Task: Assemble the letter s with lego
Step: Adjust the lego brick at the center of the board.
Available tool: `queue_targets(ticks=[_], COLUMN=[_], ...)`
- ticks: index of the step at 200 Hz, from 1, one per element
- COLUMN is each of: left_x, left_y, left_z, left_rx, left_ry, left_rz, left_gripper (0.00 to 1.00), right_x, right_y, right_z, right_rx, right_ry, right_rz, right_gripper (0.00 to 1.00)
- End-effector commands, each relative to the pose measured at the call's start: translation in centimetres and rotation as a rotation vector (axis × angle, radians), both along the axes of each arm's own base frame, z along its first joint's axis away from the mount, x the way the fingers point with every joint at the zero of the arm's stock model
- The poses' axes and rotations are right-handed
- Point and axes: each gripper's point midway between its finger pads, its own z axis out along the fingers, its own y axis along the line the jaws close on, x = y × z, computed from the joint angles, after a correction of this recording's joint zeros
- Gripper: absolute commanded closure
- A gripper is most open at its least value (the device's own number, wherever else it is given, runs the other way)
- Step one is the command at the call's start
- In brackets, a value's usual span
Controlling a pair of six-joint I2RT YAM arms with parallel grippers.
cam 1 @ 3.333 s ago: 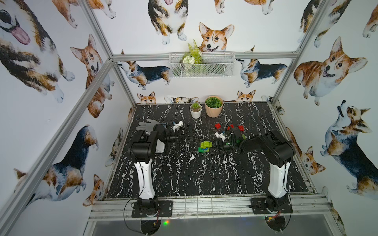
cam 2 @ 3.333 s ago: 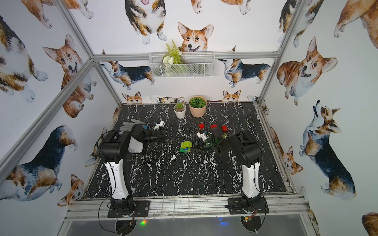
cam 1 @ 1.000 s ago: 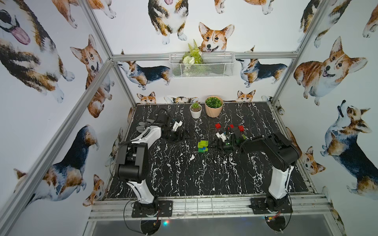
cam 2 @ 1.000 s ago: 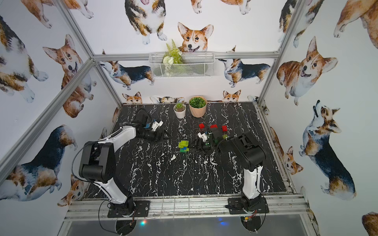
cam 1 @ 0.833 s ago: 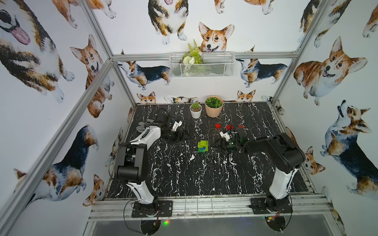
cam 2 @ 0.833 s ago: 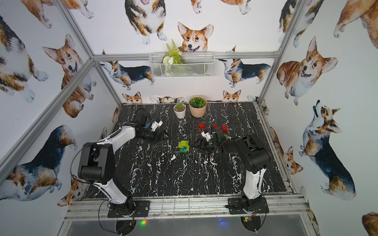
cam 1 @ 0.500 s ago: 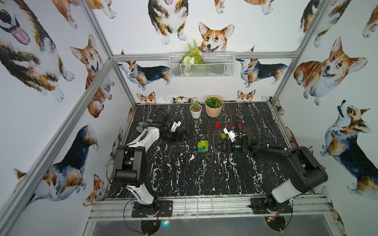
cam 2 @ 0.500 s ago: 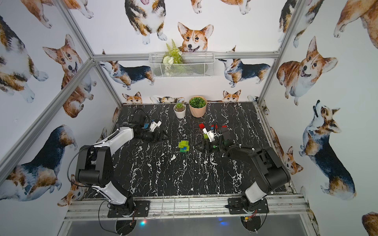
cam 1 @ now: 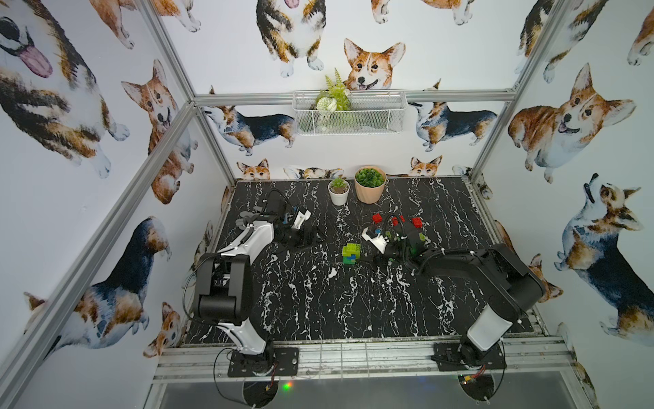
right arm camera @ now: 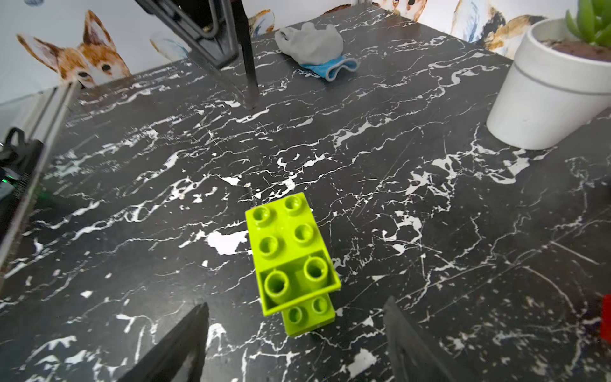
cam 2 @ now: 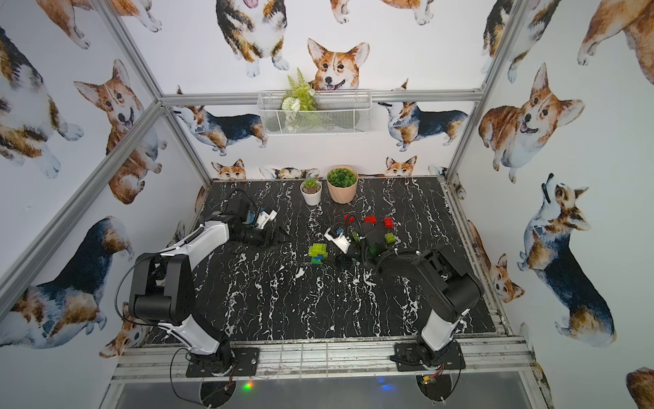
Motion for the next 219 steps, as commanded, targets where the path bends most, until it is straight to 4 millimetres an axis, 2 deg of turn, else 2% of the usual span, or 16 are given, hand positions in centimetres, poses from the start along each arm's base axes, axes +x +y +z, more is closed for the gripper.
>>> queue_targets(ticks=[1, 50, 89, 134, 143, 219], left_x=[-0.5, -0.4, -0.5, -0.6, -0.6, -0.8], left_y=[0.2, 0.1, 0.2, 0.3, 0.3, 0.4], left_z=[0.1, 0.3, 0.2, -0.4, -0.4, -0.7], left_rx=[-0.003, -0.011, 0.000, 0.007, 0.007, 0.018], left_ry=[-0.004, -0.010, 0.002, 0.017, 0.018, 0.029], left_rz=[-0.019, -0.028, -0.047, -0.053, -0.053, -0.062], left_gripper=[0.00, 0.00, 0.00, 0.00, 0.00, 0.00], right_x=[0.2, 0.0, -0.3, -0.2, 0.1, 0.5], right_y=[1.0, 2.0, 1.5, 2.0, 2.1, 2.6], right_z=[0.6, -0.2, -2.3, -2.6, -2.6, -2.8], right_rx=[-0.010, -0.065, -0.181, -0.204, -0.204, -0.225], right_ry=[-0.122, -0.104, -0.110, -0.112, -0.116, -0.082], right_rz=[0.076, 0.146, 0.178, 0.189, 0.184, 0.190], right_gripper=[0.19, 0.30, 0.35, 0.36, 0.41, 0.55])
